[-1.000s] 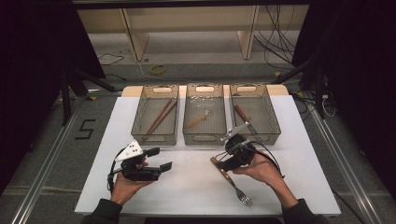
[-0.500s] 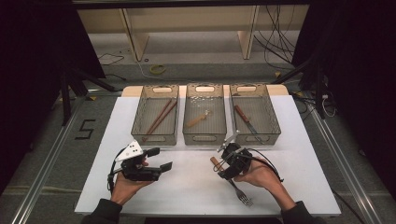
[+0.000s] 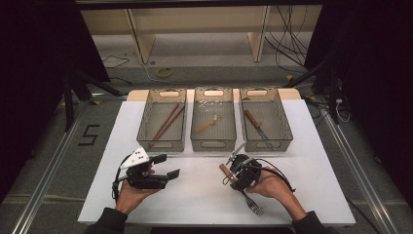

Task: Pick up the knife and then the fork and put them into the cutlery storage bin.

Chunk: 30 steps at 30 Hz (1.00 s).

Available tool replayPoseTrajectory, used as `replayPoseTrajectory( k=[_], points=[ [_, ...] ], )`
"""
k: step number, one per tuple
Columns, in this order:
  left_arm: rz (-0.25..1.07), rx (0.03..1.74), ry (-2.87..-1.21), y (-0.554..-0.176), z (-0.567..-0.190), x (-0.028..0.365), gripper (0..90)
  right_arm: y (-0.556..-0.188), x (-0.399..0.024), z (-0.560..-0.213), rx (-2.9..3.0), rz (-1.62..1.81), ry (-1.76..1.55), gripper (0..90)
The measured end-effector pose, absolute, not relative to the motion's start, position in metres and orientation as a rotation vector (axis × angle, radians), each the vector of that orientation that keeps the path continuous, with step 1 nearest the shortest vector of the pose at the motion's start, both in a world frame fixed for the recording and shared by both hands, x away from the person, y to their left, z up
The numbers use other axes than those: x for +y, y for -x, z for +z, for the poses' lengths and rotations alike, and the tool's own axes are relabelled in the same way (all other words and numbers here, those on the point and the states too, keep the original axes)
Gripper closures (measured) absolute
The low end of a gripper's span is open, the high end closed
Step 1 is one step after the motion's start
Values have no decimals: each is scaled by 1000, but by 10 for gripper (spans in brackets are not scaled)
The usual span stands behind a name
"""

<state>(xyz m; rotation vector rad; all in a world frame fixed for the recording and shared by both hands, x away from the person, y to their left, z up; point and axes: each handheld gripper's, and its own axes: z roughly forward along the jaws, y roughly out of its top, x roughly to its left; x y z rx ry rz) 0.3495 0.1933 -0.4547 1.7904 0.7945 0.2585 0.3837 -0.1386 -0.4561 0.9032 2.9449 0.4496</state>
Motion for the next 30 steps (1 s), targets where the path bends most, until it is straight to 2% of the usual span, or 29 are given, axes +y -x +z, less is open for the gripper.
replayPoseTrajectory(
  k=[9, 14, 23, 30],
  points=[
    [260, 794, -1791, -350, -455, 193, 187, -381, -135, -459, 2937, 389, -857, 661],
    [260, 793, -1792, -349, -455, 193, 187, -382, -135, -459, 2938, 375, -832, 673],
    [261, 789, -1796, -349, -455, 193, 188, -383, -135, -459, 2932, 366, -852, 768],
    [261, 788, -1797, -349, -455, 193, 187, -381, -134, -458, 2933, 349, -818, 778]
  ],
)
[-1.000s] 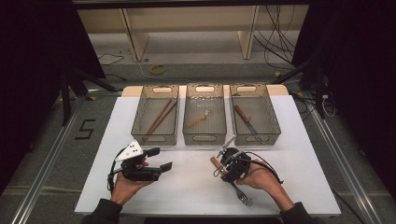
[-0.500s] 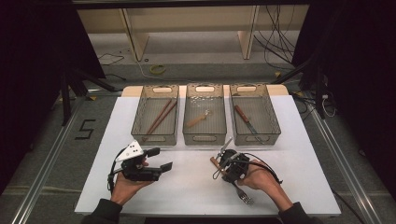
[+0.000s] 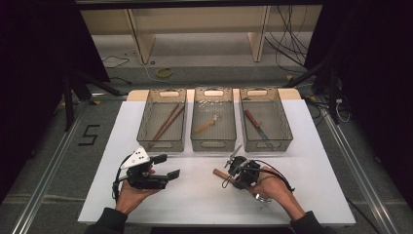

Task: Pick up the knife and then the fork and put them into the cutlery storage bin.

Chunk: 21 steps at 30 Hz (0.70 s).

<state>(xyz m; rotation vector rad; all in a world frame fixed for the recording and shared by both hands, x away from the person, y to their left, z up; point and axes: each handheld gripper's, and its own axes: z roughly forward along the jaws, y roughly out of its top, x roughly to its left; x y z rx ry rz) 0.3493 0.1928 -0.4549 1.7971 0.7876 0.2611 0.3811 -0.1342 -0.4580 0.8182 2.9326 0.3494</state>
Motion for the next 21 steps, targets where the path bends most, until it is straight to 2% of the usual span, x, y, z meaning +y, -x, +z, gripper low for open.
replayPoseTrajectory(
  k=[21],
  points=[
    [257, 795, -1790, -350, -455, 193, 187, -384, -149, -436, 2895, 517, -852, 784]
  ],
)
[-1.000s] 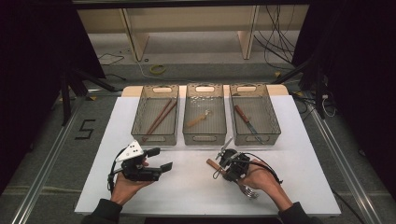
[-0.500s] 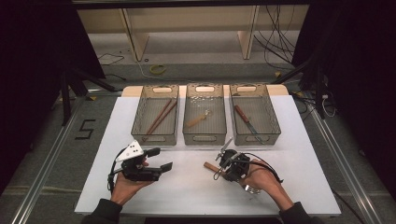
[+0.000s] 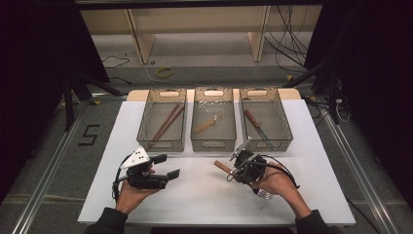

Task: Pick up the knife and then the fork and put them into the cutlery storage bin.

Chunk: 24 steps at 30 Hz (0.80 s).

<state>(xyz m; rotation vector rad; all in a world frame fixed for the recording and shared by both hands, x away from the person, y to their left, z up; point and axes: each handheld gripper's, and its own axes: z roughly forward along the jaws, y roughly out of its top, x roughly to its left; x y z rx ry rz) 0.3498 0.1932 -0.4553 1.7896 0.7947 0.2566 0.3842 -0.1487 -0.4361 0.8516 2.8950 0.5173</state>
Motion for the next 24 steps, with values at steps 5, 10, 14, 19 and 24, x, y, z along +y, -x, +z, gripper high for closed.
replayPoseTrajectory(
  k=[5, 10, 14, 19, 24],
  points=[
    [257, 795, -1789, -350, -455, 193, 187, -386, -152, -430, 2881, 551, -864, 784],
    [257, 797, -1788, -350, -455, 193, 187, -389, -159, -421, 2859, 595, -879, 784],
    [255, 800, -1785, -350, -456, 193, 187, -393, -166, -407, 2817, 661, -901, 784],
    [257, 797, -1785, -351, -455, 195, 187, -404, -178, -387, 2748, 746, -935, 783],
    [257, 801, -1777, -351, -455, 195, 187, -419, -188, -371, 2681, 806, -961, 783]
  ],
)
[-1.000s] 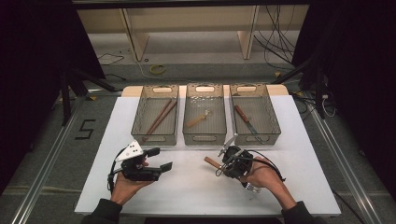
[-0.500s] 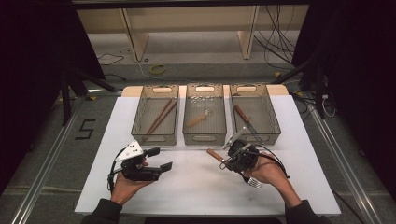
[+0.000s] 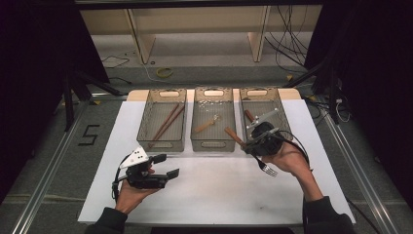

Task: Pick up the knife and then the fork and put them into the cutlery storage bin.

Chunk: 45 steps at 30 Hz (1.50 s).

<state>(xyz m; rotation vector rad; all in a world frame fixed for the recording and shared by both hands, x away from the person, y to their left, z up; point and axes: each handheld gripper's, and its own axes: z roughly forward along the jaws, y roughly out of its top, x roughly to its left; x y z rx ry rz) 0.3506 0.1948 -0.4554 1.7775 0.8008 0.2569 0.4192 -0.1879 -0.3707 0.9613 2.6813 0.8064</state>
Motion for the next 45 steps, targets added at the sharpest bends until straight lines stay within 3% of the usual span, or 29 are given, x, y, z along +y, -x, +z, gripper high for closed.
replayPoseTrajectory(
  k=[16, 45],
  points=[
    [256, 802, -1773, -351, -455, 195, 186, -470, -216, -340, 2488, 887, -1109, 783],
    [252, 803, -1770, -351, -456, 196, 185, -528, -249, -347, 2244, 894, -1293, 782]
  ],
)
